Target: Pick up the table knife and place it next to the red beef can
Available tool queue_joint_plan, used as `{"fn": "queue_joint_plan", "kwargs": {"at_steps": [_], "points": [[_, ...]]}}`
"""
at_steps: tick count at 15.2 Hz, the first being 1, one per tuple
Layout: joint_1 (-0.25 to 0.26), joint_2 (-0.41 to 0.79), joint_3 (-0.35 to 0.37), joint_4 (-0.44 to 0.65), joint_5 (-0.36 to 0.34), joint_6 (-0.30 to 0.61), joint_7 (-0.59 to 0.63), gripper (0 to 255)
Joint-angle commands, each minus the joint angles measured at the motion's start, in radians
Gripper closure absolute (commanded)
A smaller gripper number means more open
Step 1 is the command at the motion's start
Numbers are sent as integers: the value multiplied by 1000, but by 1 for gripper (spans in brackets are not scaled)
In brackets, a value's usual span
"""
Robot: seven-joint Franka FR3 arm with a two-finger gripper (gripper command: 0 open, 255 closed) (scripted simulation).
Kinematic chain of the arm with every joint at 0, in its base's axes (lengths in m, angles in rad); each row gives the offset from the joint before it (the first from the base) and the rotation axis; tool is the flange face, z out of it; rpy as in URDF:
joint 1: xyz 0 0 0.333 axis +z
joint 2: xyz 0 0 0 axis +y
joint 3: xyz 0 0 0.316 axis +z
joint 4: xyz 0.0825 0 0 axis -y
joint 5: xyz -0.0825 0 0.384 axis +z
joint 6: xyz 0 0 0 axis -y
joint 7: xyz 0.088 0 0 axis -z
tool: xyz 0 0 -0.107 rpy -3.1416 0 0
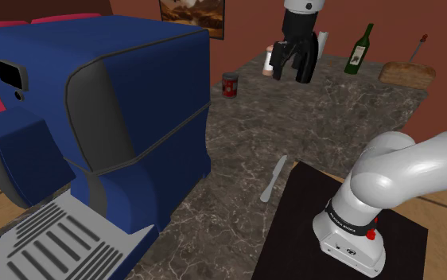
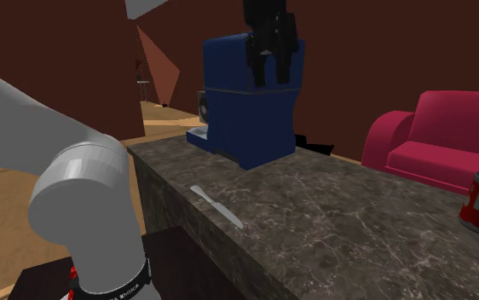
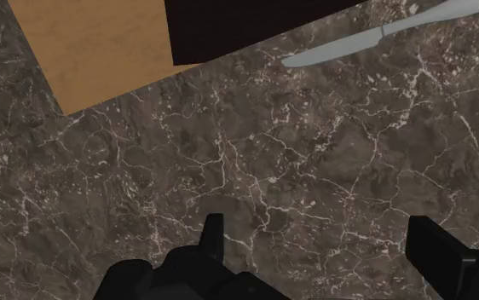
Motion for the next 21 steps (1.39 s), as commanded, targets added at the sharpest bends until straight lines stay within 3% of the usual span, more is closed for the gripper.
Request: {"fn": "queue_joint_plan", "kwargs": {"at_steps": [1, 11, 16, 21], "points": [[0, 0, 0, 0, 0, 0, 0, 0], [-112, -170, 126, -358, 155, 103, 478, 0], [-137, -229, 220, -510, 283, 166, 725, 0], [-132, -246, 341, -635, 448, 255, 981, 0]]}}
